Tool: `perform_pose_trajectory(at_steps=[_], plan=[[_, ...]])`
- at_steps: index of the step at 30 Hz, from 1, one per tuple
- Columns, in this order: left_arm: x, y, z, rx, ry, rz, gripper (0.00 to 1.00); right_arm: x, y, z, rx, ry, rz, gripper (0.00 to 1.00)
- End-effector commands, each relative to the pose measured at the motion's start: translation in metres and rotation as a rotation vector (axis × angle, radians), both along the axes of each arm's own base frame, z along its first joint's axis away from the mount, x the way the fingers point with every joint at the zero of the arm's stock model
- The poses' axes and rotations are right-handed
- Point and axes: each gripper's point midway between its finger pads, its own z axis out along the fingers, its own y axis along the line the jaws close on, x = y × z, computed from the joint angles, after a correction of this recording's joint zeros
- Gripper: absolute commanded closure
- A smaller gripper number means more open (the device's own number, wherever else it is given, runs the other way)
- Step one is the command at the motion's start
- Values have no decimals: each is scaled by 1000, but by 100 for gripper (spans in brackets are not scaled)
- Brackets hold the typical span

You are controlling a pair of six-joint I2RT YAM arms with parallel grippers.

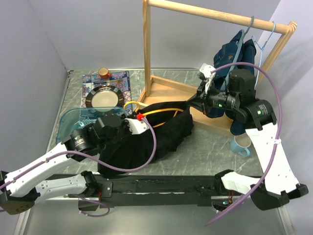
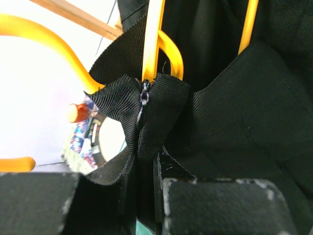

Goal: Place the skirt on the hanger

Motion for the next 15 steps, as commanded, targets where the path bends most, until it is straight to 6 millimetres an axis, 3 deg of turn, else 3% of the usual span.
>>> perform_pose_trajectory(at_steps=[1,6,10,13,14,15], plan=[[10,0,16,42,-107,43,99,-14,25,19,87,19,175,100],[9,-24,0,106,-95,-1,99,-19,50,24,106,63,275,100],[9,-44,-9,88,-79,-25,99,-40,69,30,134,76,396,100],[9,-59,-15,67,-66,-39,99,-58,73,34,172,88,486,100],[12,-63,-11,41,-78,-33,99,-61,74,19,172,141,496,100],[14,-61,-7,23,-89,-11,99,-70,70,15,178,139,505,100]])
